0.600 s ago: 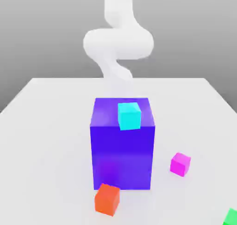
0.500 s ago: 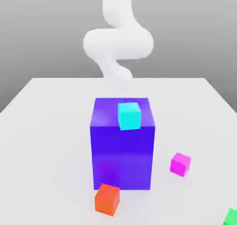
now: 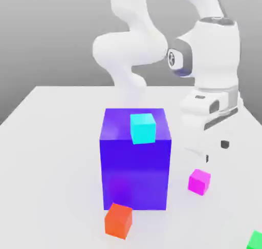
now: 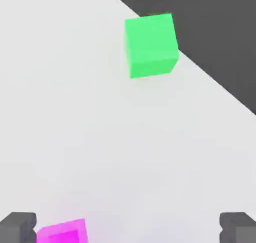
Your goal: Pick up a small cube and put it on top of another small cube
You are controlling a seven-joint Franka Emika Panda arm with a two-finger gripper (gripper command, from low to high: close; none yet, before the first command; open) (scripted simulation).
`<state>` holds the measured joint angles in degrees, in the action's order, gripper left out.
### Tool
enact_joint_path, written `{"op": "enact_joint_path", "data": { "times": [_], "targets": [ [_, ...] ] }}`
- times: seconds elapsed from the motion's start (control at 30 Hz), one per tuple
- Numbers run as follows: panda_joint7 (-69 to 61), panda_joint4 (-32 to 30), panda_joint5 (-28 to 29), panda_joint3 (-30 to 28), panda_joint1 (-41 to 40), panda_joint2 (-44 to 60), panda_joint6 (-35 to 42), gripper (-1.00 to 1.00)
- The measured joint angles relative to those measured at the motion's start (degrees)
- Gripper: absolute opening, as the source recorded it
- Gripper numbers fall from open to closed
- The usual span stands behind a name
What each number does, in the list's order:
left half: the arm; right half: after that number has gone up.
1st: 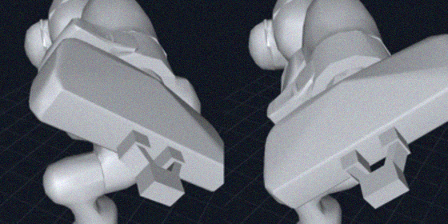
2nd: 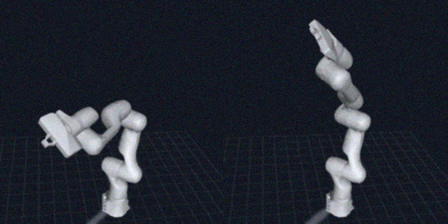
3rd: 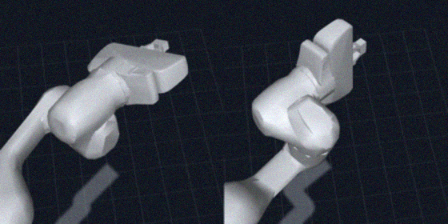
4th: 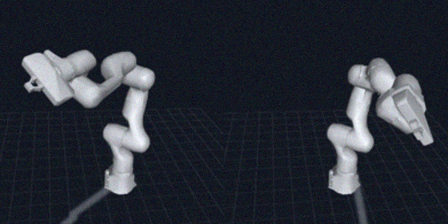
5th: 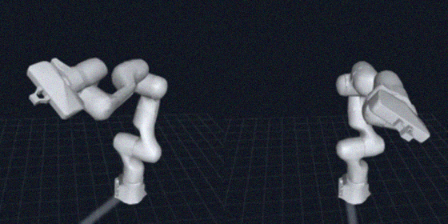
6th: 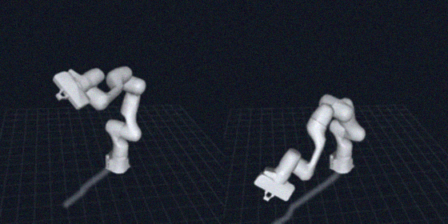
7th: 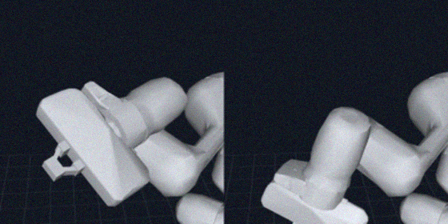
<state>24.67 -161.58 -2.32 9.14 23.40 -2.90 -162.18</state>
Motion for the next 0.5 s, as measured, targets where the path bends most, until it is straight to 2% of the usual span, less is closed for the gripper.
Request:
{"op": "enact_joint_path", "data": {
  "times": [0.1,0.27,0.3,0.5],
  "targets": [
    [2.0,-1.6,4.9,-0.4,0.9,6.3,-4.7,0.0],
    [5.5,0.1,9.9,-6.5,5.8,16.7,-13.1,0.0],
    [5.8,0.4,10.2,-7.3,6.7,18.4,-14.5,-1.0],
    [6.1,0.6,10.5,-7.8,7.1,19.3,-15.2,-1.0]
  ]
}}
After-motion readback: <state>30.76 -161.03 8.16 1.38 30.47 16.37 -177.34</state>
